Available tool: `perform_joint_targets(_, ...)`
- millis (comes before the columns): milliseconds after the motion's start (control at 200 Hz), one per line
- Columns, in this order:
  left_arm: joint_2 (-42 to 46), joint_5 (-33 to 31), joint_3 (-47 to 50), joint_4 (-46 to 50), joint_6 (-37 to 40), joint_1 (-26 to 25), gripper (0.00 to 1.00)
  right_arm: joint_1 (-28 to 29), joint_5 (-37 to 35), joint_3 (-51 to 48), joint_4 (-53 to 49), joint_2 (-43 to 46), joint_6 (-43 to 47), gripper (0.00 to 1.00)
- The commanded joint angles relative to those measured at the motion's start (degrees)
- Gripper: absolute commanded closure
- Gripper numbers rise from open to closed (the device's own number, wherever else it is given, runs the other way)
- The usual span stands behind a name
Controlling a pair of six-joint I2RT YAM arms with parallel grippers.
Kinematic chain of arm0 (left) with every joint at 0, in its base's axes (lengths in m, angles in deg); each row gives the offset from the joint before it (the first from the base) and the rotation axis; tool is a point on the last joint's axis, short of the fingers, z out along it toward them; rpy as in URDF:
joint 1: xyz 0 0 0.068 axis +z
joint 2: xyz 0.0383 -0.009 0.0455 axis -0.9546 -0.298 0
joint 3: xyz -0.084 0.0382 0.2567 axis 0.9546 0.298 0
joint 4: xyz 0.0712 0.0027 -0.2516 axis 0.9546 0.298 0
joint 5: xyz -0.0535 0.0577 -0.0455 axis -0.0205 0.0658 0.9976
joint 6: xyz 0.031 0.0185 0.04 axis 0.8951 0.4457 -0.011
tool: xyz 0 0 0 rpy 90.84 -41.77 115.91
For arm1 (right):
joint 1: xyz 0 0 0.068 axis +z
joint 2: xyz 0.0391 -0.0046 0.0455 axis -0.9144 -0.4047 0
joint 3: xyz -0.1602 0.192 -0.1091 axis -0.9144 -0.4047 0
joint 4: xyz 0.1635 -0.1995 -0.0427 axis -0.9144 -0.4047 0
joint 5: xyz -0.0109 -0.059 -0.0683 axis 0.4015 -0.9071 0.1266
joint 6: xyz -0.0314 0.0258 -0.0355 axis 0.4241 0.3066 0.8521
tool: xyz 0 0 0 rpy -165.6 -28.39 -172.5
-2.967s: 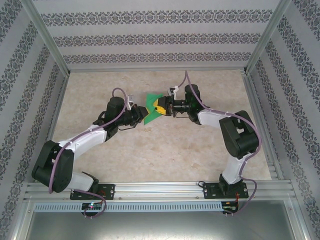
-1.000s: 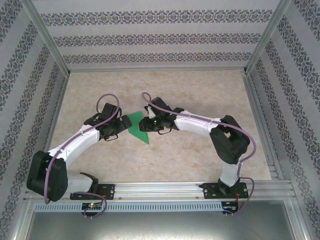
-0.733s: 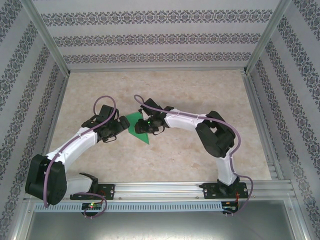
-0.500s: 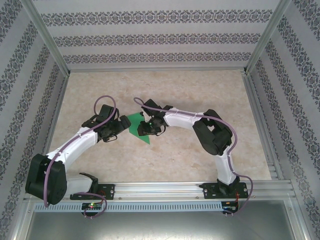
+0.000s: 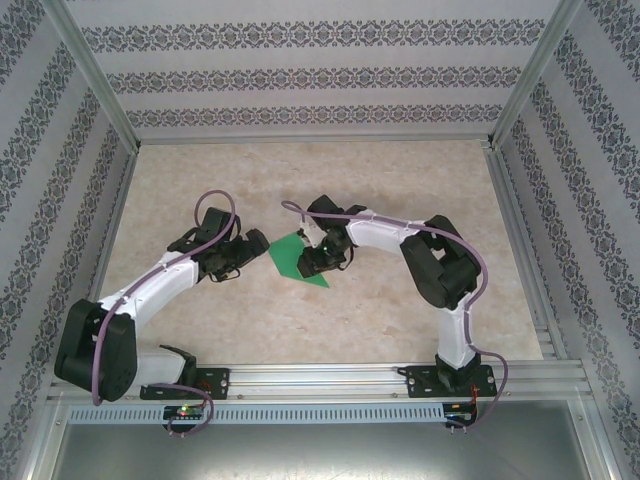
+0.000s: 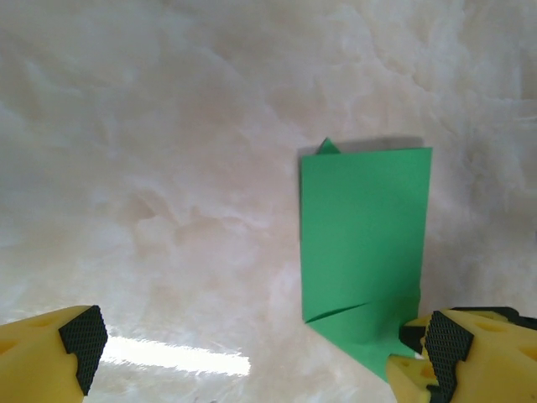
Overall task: Fold a paper plane with a square sheet of paper (pick it up from the middle)
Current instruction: Move the paper to the center of the table.
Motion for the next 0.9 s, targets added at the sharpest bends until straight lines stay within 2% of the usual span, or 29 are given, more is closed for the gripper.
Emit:
perform_joint_targets(0, -0.8, 4.7, 2.0, -6.3, -1.2, 0.5, 0.0, -1.0, 1.0, -3.4, 5.8, 9.5, -6.5, 0.5)
perform_joint_targets(50, -0.7, 6.3, 3.2, -9.2, -2.6, 0.2, 0.0, -1.3, 1.0, -6.1, 11.2, 13.1, -11.5, 0.44)
perform_joint_targets(95, -0.9, 7.2, 4.0, -11.4, -3.3, -0.1, 0.0, -1.2, 1.0, -7.6, 14.0, 14.9, -14.9, 0.43)
perform_joint_targets(225, -2.3, 7.7, 4.0, -13.1, -3.6, -1.4, 0.0, -0.3, -2.9, -7.1, 12.0, 14.6, -18.9, 0.44)
perform_joint_targets(355, -4.4, 8.8, 4.0, -15.3, -4.7, -3.1, 0.0, 0.1, -2.3, -7.9, 14.1, 12.1, -22.8, 0.48)
perform_joint_targets(659, -7.8, 10.0, 5.2, -19.1, -8.1, -5.1, 0.02, 1.6, -1.8, -6.2, 14.2, 6.6, -23.7, 0.56)
perform_joint_targets(799, -8.8, 10.8, 5.4, -19.9, -9.0, -5.6, 0.06, 1.3, -3.6, -5.6, 12.7, 4.6, -22.9, 0.59)
perform_joint_targets(894, -9.1, 11.0, 5.6, -20.1, -9.8, -5.9, 0.12, 0.5, -3.9, -5.7, 12.7, 3.4, -22.4, 0.61)
